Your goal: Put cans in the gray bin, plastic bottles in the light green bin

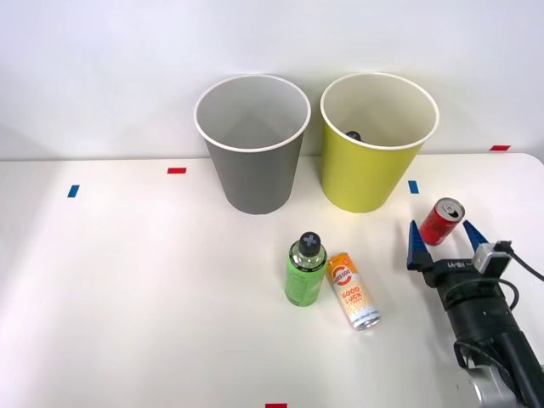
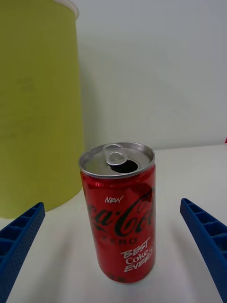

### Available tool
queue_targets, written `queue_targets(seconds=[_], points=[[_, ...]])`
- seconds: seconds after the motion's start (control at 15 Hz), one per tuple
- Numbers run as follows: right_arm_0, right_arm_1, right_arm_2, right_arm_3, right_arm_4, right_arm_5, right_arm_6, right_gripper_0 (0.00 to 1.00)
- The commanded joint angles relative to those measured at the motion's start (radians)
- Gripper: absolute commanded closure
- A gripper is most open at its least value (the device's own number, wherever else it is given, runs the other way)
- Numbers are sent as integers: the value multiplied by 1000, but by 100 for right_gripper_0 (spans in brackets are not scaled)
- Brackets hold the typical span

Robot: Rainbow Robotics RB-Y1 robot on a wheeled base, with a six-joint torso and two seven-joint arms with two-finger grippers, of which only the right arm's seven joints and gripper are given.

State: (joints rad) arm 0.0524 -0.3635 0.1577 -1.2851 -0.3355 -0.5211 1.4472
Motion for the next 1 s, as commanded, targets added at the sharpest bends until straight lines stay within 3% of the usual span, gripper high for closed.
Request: queue_targets(seconds=[0.07, 0.53, 0.6, 0.8, 0.87, 1.0], points=[[-60, 0, 5, 50, -5, 6, -4, 0], [-100, -2, 5, 52, -17, 44, 7, 0], [-100, -3, 5, 50, -16, 46, 13, 4], [-100, -5, 0, 52, -14, 47, 30, 78], [-100, -5, 0, 52, -13, 47, 38, 91], [-98, -5, -3, 52, -13, 49, 42, 98]])
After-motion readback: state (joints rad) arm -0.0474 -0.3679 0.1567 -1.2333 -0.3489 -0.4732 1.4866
